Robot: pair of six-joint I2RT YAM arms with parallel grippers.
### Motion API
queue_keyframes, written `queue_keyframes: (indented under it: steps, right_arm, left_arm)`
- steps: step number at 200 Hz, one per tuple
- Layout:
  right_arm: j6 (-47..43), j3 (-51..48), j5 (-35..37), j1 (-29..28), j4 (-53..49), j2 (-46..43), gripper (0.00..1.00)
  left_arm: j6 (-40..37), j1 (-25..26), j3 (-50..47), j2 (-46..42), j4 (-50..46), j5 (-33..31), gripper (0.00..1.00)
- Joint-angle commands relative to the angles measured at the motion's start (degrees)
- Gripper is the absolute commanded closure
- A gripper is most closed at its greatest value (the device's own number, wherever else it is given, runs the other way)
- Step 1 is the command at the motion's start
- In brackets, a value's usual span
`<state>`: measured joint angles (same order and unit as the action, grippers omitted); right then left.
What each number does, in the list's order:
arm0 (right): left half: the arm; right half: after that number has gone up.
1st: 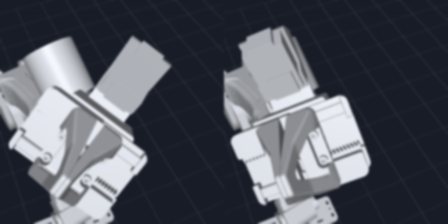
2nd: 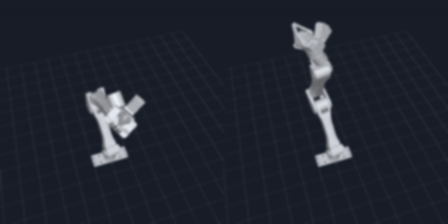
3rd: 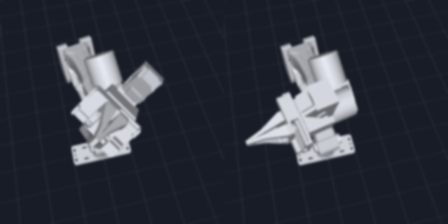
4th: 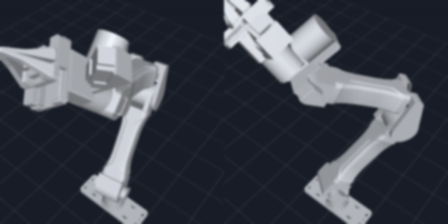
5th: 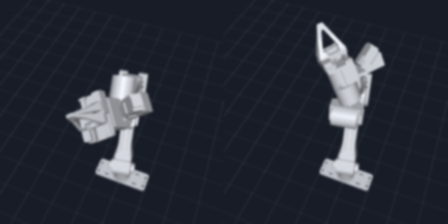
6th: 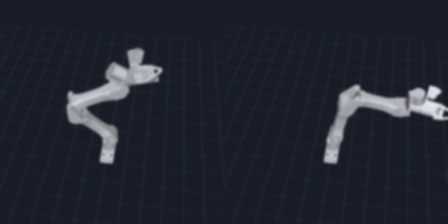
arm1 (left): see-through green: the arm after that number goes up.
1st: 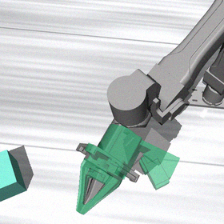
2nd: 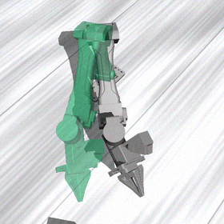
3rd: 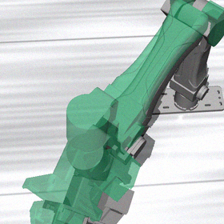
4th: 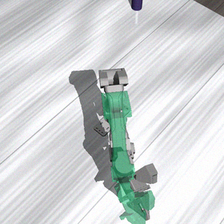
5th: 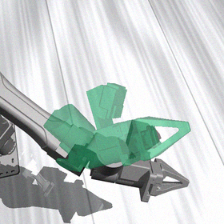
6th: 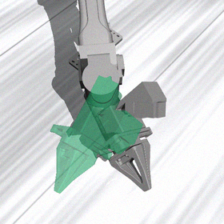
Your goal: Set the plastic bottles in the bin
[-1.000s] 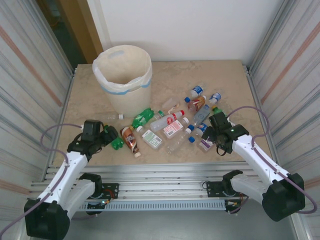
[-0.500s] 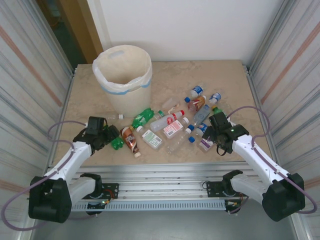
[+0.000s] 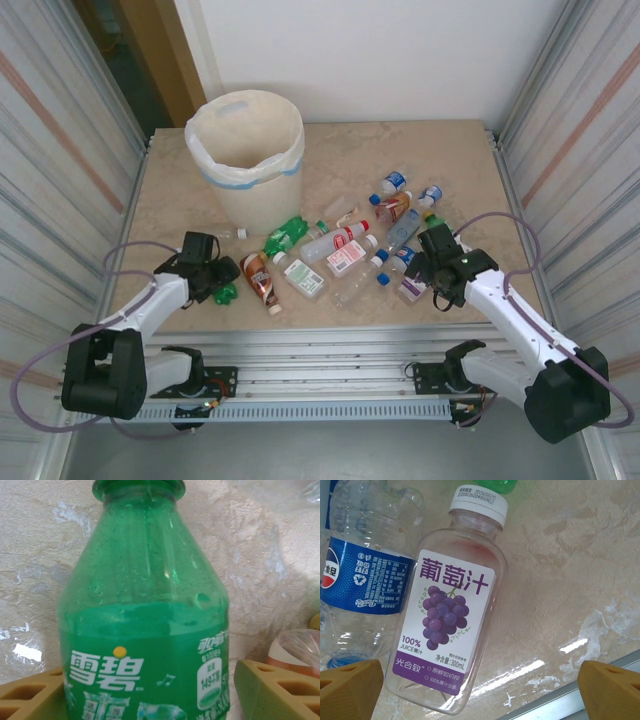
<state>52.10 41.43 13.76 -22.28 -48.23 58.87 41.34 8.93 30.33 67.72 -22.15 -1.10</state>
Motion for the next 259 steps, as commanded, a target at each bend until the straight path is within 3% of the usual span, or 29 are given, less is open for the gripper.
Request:
queue_keyframes:
  steps: [1,30,87,195,259]
  right_arm:
    - [1.3,1.0,1.8,-0.5,-1.4,-1.0,0.02]
    - [1.3,1.0,1.8,-0.5,-1.6,-1.0,0.02]
    - [1.5,1.3,2.5,-0.5,-2.3,-1.9,0.02]
    - [1.0,2.5,4.3,-0.6,-3.0,-1.9,0.02]
    - [0.2,3.7,4.4,-0.6,-3.1,-1.9,0.02]
  left_arm:
    - [-0.6,-0.6,0.5,1.1,0.4,-0.7,0.25]
    - [-0.5,-0.6,0.4,2.4,0.0,-1.0,0.3]
    - [0.1,-0.5,-1.0,-0.9,-2.7,-0.7,0.5]
    - [-2.5,-0.3,7.0,-25.2,-17.5,-0.7,0.55]
    - [-7.4,-0.3,20.8,-26.1,-18.3,-2.3,0.56]
